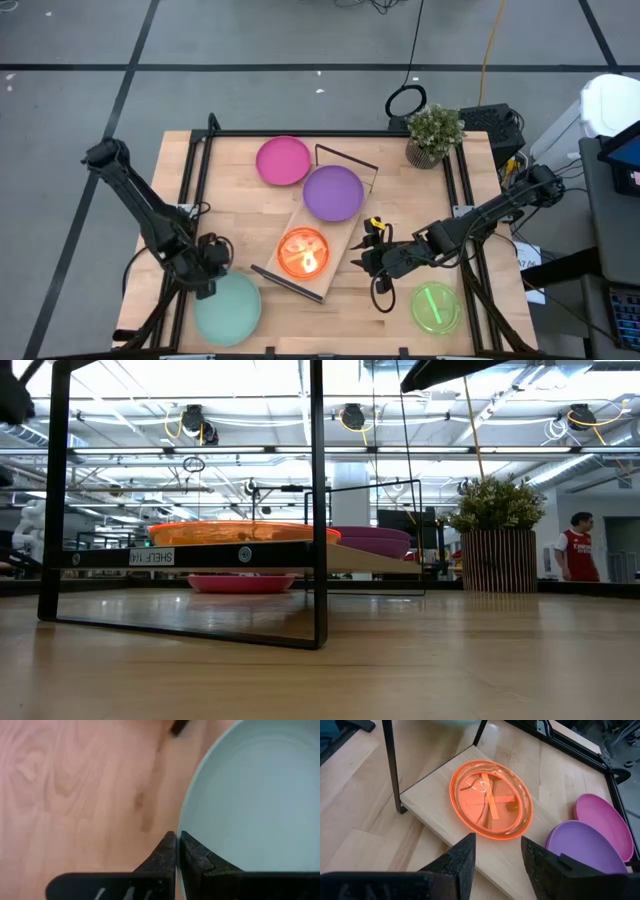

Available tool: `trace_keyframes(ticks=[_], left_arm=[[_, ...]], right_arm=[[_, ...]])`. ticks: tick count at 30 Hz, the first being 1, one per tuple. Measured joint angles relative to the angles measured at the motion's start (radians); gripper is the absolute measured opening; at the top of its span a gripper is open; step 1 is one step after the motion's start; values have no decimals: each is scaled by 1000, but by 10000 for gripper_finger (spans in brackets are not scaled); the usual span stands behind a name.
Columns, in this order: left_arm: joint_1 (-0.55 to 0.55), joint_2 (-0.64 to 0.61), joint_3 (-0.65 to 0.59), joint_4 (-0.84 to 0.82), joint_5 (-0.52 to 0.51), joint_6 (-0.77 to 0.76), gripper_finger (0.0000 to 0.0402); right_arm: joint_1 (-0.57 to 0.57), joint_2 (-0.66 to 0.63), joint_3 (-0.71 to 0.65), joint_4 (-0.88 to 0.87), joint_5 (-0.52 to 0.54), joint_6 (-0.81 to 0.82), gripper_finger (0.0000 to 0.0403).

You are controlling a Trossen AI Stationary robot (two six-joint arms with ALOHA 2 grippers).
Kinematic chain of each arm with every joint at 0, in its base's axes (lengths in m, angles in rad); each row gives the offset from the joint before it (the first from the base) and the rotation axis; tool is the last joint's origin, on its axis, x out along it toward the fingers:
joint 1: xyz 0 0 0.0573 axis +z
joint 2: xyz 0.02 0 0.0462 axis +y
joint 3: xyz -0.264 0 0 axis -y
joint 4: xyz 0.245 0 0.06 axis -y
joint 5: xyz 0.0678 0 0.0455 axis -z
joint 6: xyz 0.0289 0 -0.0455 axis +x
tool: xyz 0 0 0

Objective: Place and stack plates onto a shelf
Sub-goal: Stack the light green plate on top of the violet plate on the shelf

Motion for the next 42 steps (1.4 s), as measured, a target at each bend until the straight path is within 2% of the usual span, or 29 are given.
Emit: trace_keyframes(ticks=[9,14,19,24,30,37,42], left_arm=[[-10,-234,0,48,-3,40,7],[-4,-324,1,101,-60,80,7],[27,-359,59,81,-128,145,7],[74,-343,195,-17,-180,217,7],[176,-330,348,-95,-280,365,7],[373,-329,456,-72,-479,567,7],[560,-318,459,39,-491,712,7]], right_arm=[[0,0,0,-1,0,0,141],[0,0,0,0,0,0,141],[0,0,0,-1,0,0,141],[0,0,0,-1,0,0,141],[0,0,0,-2,-1,-21,141],[0,0,0,-2,-1,-44,141],[0,0,0,-2,-1,-57,141]])
